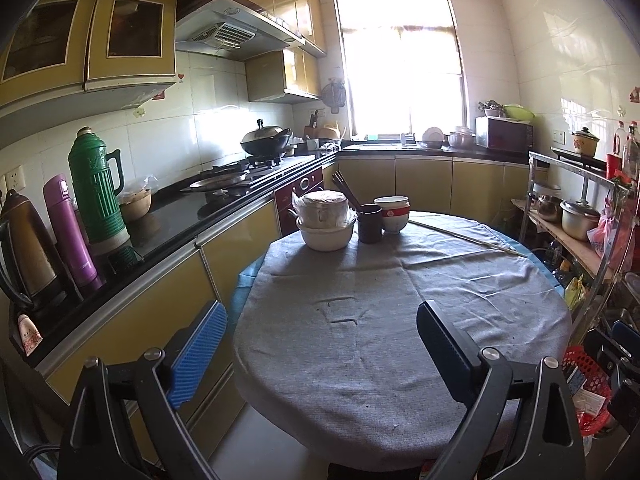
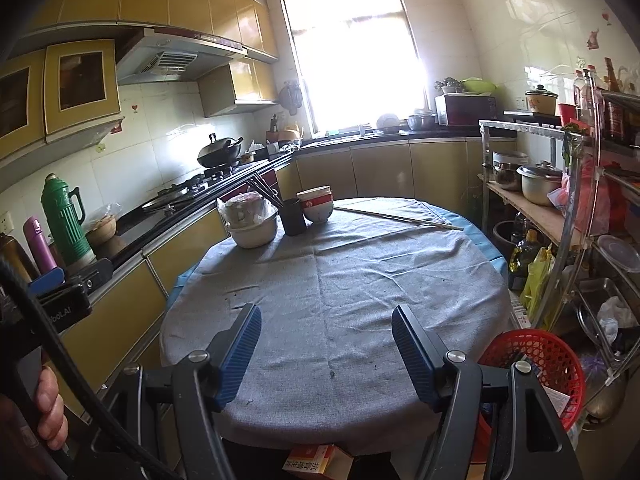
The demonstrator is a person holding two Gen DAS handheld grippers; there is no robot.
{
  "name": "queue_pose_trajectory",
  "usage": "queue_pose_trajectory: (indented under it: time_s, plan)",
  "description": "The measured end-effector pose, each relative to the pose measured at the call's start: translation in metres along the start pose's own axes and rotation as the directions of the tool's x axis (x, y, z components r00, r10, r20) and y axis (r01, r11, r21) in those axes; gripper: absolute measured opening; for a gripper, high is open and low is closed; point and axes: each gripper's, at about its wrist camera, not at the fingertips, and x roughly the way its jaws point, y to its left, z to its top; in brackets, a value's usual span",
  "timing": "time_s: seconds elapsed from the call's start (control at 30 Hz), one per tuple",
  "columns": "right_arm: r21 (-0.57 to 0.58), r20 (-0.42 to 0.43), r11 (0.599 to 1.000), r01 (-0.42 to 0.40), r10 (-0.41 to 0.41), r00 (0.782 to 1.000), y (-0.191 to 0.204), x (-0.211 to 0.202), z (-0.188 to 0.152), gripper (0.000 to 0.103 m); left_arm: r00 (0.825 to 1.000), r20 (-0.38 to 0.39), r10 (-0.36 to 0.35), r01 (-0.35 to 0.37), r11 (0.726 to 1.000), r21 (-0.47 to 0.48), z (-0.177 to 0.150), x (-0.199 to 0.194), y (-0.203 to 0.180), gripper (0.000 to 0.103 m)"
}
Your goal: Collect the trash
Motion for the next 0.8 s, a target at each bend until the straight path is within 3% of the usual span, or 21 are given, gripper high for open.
queue_pose_trajectory:
  time_s: [0.8]
  plan:
    - [-0.011,-0.019,1.0,-0.006,0.006,1.0,0.0023,0.0052,-0.0033,0.071,1.0,-0.01,-0.001,0.001,1.0,-0.005,-0.0008,0.0034,0.0003,0.096]
